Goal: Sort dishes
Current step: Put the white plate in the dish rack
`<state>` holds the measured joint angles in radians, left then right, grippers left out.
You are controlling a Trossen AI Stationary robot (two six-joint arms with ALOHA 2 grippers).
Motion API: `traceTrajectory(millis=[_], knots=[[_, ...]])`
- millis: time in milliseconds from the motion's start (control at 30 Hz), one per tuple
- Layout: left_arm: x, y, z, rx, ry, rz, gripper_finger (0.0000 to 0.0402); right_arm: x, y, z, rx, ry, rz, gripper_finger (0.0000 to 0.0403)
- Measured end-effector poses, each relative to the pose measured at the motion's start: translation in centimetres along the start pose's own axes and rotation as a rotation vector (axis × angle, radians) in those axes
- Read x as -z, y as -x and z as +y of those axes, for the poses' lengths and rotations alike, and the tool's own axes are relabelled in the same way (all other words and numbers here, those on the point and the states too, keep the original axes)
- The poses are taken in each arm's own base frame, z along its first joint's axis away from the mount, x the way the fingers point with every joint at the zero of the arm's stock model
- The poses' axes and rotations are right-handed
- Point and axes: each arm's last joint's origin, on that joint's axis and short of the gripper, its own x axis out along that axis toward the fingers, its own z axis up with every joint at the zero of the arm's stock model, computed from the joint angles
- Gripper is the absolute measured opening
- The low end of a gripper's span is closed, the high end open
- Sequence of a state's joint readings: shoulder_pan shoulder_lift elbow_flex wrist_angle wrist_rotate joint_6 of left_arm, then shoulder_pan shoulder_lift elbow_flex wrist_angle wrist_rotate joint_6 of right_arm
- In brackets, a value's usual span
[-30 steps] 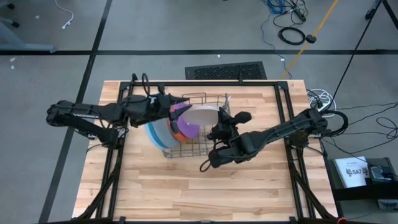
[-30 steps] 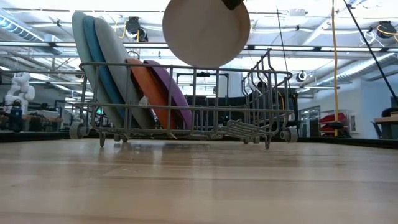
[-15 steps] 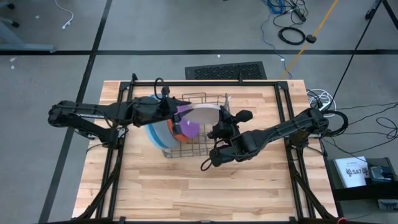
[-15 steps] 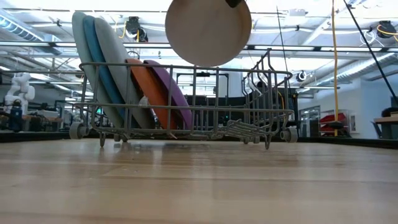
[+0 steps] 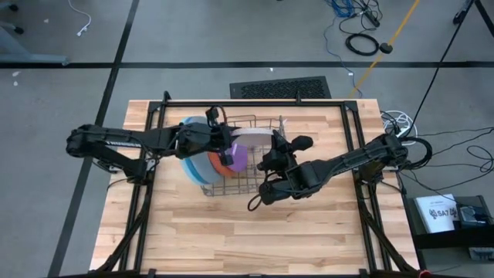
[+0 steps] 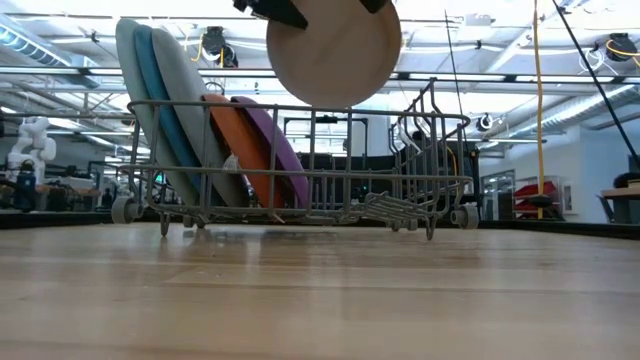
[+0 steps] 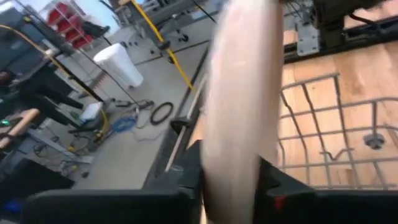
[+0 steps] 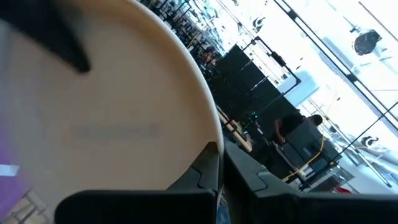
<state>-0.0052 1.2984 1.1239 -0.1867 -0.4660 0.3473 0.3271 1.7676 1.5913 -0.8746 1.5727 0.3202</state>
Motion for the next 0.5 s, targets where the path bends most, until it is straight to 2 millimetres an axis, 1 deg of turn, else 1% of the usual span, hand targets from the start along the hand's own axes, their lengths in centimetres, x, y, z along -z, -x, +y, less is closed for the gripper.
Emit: traceTrajectory(millis=[67, 167, 300, 400, 500], knots=[[-0.5, 0.2, 0.3, -0.019, 0.003, -0.005, 0.0034, 0.0, 0.1, 0.0, 0.006, 0.004, -0.003, 0.0001], [-1.1, 0.5, 1.0, -0.017, -0.025, 0.012, 0.0032, 0.0, 0.1, 0.0, 0.005, -0.001, -0.003, 0.0001], [-1.6, 0.9, 1.6, -0.007, -0.163, 0.025, 0.0032, -0.1, 0.4, 0.0, -0.015, 0.001, -0.005, 0.0006], [-1.9, 1.1, 2.2, 0.023, -0.269, 0.030, 0.0032, -0.1, 1.1, 0.1, -0.037, 0.014, -0.017, 0.0023], [-1.9, 1.1, 2.7, 0.055, -0.351, 0.033, 0.0032, -0.1, 1.9, 0.2, -0.091, 0.026, -0.020, 0.0051]])
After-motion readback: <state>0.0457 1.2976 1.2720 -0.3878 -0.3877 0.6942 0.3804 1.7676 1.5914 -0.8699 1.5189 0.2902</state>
